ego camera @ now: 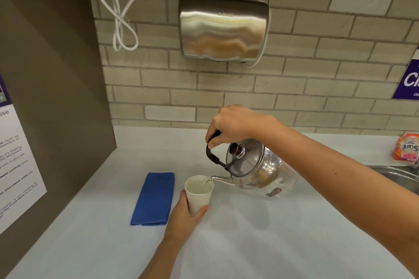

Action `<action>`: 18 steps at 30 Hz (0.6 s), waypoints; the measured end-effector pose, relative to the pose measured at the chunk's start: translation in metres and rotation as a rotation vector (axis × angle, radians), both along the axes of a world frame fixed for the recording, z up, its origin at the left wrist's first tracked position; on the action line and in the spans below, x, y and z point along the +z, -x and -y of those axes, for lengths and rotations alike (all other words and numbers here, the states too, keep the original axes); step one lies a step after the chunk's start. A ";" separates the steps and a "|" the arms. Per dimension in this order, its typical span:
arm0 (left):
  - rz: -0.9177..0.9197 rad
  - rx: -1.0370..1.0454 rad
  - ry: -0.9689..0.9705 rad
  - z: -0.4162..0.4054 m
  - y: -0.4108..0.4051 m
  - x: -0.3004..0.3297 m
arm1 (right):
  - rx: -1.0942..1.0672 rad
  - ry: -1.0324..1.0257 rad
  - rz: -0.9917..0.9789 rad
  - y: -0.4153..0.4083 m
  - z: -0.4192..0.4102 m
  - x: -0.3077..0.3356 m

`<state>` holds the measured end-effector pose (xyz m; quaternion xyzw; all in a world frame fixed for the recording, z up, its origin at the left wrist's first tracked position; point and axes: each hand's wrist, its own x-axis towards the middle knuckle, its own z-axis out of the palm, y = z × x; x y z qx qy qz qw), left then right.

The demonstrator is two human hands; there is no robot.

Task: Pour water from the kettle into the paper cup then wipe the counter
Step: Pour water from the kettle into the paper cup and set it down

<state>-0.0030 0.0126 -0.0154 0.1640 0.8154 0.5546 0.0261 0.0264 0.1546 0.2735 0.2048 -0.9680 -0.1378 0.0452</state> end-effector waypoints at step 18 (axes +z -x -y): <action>0.000 -0.016 -0.024 0.001 0.002 -0.003 | -0.187 0.482 0.014 0.004 -0.067 -0.009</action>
